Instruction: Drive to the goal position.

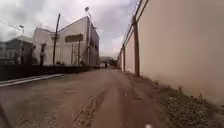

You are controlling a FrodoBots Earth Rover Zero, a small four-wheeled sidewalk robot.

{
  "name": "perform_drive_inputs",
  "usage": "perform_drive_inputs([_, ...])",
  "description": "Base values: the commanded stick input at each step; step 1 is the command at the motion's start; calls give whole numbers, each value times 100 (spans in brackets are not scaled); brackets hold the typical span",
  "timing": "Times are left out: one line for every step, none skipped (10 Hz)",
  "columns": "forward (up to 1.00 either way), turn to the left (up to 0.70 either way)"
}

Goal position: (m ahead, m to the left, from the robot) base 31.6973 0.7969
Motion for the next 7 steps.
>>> perform_drive_inputs([70, 0])
perform_drive_inputs([70, 0])
perform_drive_inputs([70, 0])
perform_drive_inputs([70, 0])
perform_drive_inputs([70, 0])
perform_drive_inputs([70, 0])
perform_drive_inputs([70, 0])
